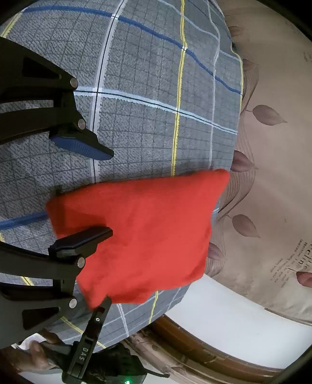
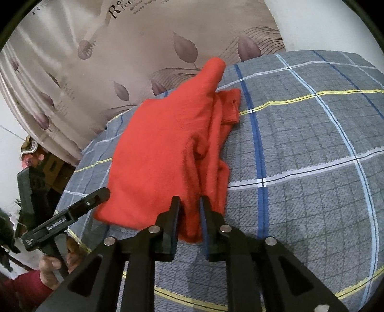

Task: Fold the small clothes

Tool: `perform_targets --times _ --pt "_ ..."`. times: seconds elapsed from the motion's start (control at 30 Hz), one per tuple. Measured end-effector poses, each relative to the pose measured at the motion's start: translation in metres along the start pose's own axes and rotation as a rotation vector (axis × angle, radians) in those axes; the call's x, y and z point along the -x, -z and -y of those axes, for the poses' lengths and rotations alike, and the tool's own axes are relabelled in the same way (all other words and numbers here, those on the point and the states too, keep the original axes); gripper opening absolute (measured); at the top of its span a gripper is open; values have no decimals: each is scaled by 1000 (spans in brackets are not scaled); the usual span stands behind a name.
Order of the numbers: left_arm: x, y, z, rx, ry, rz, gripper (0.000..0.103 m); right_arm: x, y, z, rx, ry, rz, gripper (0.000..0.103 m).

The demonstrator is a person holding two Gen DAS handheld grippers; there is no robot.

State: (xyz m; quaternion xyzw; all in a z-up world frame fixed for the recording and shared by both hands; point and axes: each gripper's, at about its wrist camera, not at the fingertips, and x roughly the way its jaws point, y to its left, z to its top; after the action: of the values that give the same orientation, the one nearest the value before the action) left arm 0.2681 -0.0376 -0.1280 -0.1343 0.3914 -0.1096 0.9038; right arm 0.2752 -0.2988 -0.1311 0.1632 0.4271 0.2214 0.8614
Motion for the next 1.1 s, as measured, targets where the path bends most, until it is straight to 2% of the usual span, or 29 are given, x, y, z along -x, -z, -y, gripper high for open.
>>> perform_targets --times 0.2,0.43,0.57,0.63,0.7,0.73,0.77,0.87,1.0,1.1 --pt "-2 -1 -1 4 1 -11 58 0 0 -2 4 -22 0 23" --pt "-2 -4 6 -36 -41 2 59 -1 0 -4 18 -38 -1 30" --pt "-1 -11 6 -72 -64 3 59 0 -1 -6 31 -54 -1 38" --pt "-1 -17 3 -96 -63 -8 61 5 0 -6 18 -76 14 47" --pt "-3 -28 -6 -92 -1 -38 61 12 -3 -5 5 -95 38 68" --pt "-6 -33 -11 -81 60 -60 61 13 -6 -5 8 -90 40 72" --pt "-11 -41 -18 -69 139 -92 61 13 -10 -3 8 -85 34 73" --pt "-25 -56 -25 -79 218 -141 61 7 -27 13 -31 -88 15 73" --pt "-40 -68 -28 -100 288 -175 61 -4 -46 29 -48 -75 -8 73" --pt "-49 -73 -27 -108 376 -204 61 -16 -60 35 -46 -90 -32 73"
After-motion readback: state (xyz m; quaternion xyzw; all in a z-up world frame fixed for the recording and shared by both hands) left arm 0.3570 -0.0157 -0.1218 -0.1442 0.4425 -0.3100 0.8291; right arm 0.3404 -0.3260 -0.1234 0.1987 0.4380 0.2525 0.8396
